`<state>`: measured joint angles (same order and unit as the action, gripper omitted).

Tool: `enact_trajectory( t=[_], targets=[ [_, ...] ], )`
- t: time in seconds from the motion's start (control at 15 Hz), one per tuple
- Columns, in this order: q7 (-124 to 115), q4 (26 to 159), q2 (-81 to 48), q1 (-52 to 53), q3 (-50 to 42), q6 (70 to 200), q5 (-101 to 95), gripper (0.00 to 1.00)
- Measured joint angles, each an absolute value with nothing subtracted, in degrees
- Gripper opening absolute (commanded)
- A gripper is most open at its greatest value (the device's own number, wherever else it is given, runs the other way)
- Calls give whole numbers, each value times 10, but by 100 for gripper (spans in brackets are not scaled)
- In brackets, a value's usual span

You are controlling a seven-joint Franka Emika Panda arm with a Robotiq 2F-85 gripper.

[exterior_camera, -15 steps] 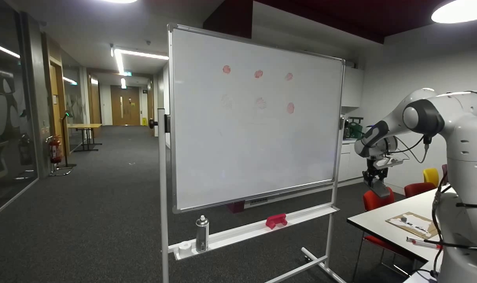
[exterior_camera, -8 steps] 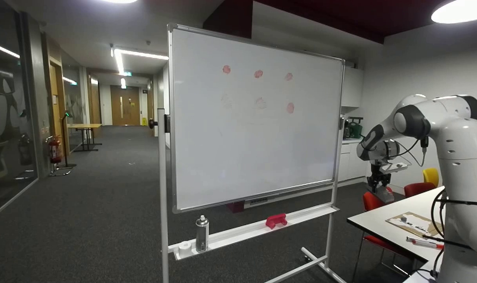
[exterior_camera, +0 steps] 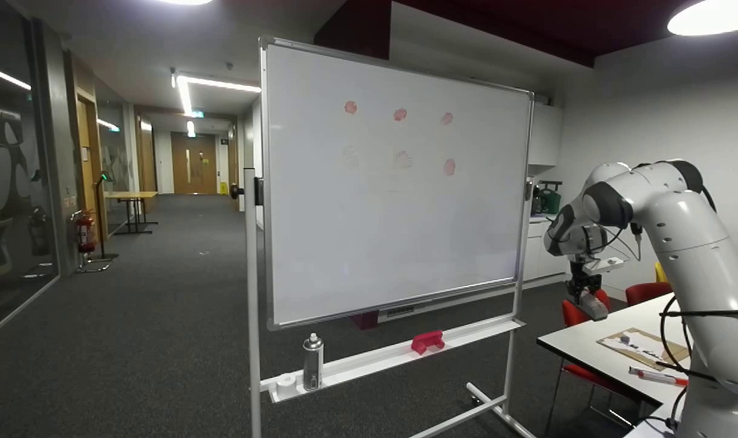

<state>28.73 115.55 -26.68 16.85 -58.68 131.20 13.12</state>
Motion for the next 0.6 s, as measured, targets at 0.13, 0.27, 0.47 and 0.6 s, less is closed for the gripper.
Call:
enact_trajectory(
  t=[0.13,0.27,0.47,0.6],
  targets=[
    [250,1155,-251,127,-534,1320,73,35],
    [229,1154,-239,63,-458,1339,27,35],
    [227,1151,-239,-32,-357,1366,-9,35],
    [230,1148,-241,-89,-301,1375,-21,35]
  ],
)
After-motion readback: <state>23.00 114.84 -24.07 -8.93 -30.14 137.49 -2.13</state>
